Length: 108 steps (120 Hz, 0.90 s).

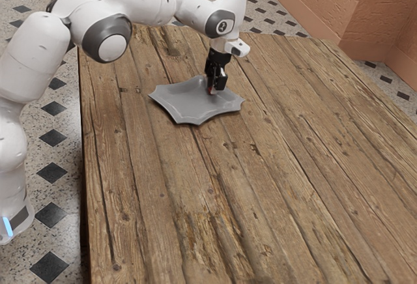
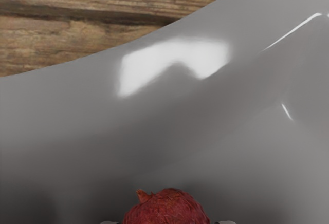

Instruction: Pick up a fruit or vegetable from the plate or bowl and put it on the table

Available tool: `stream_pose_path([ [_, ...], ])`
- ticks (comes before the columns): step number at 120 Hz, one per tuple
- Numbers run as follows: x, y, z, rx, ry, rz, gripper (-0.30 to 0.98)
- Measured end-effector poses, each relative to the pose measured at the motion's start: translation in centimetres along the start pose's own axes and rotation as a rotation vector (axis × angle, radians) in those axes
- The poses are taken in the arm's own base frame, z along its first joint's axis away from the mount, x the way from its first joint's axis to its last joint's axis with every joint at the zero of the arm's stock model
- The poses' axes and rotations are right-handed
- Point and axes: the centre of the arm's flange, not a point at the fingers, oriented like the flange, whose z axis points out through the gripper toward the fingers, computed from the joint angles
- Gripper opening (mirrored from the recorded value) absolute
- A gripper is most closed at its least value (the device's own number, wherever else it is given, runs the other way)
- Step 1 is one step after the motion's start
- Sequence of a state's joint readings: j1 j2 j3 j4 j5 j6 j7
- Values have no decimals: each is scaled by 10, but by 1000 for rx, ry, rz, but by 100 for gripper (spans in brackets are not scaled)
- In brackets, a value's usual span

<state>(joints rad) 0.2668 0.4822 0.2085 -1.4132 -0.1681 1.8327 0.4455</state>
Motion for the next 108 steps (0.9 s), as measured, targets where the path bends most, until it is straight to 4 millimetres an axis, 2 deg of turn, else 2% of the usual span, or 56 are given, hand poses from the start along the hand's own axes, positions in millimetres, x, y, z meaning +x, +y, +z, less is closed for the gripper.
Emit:
stream_pose_path([
  [28, 0, 0, -1, 4, 2, -2, 18],
  [62, 0, -1, -14, 17, 21, -5, 18],
  [78, -2, 3, -38, 27, 53, 1, 18],
  [94, -6, 15, -66, 30, 86, 16, 16],
  [102, -7, 27, -79, 27, 97, 34, 16],
  [108, -5, 45, -89, 26, 102, 63, 16],
])
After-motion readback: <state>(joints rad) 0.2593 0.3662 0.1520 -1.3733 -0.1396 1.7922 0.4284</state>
